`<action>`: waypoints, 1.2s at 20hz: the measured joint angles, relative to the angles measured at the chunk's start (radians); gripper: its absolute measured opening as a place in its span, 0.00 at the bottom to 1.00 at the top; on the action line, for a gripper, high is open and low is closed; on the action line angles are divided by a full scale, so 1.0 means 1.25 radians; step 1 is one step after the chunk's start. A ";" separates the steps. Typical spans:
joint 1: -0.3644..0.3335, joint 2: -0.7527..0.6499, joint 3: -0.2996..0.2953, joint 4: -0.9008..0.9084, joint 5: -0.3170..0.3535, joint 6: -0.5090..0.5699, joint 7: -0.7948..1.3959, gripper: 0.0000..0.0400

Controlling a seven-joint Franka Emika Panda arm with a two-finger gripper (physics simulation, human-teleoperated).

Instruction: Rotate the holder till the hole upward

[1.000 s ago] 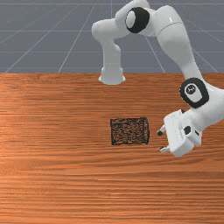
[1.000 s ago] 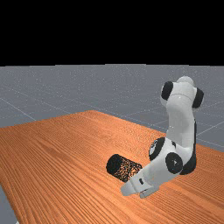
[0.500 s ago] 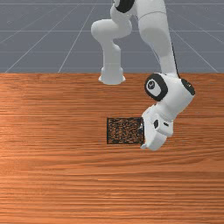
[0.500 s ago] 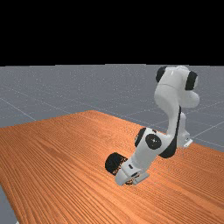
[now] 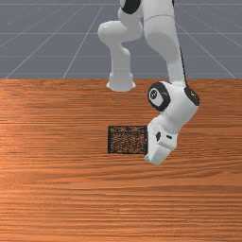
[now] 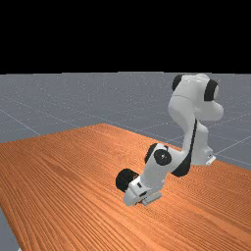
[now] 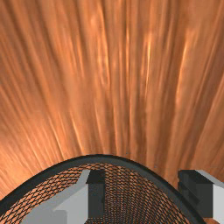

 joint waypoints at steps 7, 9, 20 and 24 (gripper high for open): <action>-0.056 -0.058 0.041 -0.041 0.059 0.029 -0.080 0.14; -0.067 -0.090 0.052 -0.054 0.080 0.021 -0.107 0.09; -0.323 -0.246 0.261 -0.188 0.565 -0.101 -0.580 0.10; -0.293 -0.413 0.212 -0.411 0.642 0.009 -0.655 0.10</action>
